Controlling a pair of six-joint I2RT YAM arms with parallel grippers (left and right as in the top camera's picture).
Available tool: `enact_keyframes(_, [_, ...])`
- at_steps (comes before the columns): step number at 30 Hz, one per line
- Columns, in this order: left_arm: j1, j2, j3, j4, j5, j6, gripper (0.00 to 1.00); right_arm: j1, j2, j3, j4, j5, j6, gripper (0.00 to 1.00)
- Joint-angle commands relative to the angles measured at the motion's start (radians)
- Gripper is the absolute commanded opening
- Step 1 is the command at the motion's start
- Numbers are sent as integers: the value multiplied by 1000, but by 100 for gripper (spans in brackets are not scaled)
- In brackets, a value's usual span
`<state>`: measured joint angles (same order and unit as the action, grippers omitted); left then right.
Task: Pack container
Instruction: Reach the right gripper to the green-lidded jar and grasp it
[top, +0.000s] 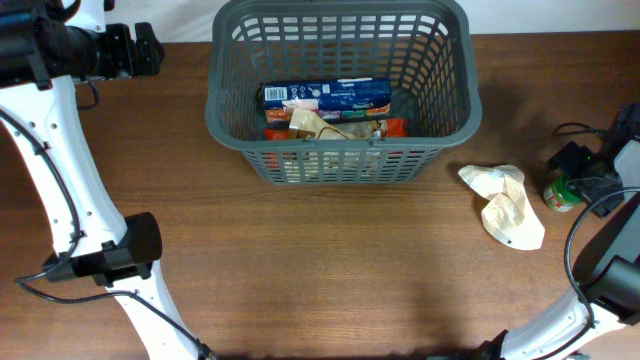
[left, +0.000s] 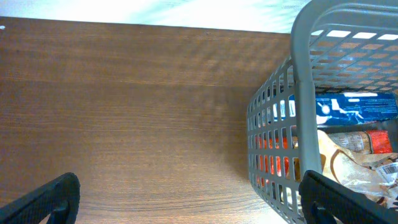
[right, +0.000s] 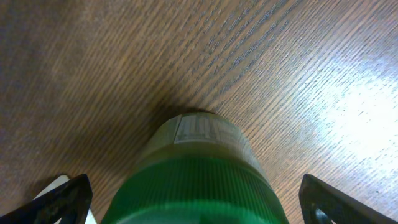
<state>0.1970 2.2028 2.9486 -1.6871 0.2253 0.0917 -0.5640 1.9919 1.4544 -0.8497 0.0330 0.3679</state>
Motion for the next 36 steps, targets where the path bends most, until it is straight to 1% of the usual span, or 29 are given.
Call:
enact_keyframes(1, [4,7,-5,0,11,-9,99,1,22,-9,13,-2,16,99])
enact_keyframes(14, [4,7,-5,0,11,-9,99,1,91,-14,17,5,15,99])
enact_keyframes(19, [4,7,-5,0,11,-9,99,1,91,-14,14,4,15,83])
enact_keyframes(20, [4,7,-5,0,11,-9,99,1,91,-14,12,4,16,78])
enact_keyframes(25, [4,7,-5,0,11,-9,99,1,91,-14,-3,3,15,71])
enact_keyframes(29, [4,7,-5,0,11,-9,99,1,90,-10,-32,1,15,70])
enact_keyframes(30, [4,7,-5,0,11,-9,99,1,89,-6,-41,1,15,67])
enact_keyframes(31, [4,7,-5,0,11,-9,99,1,88,3,-57,1,15,59])
enact_keyframes(33, [4,7,-5,0,11,-9,99,1,83,23,-82,1,14,49])
enact_keyframes(36, [4,7,-5,0,11,-9,99,1,68,78,-133,1,14,49])
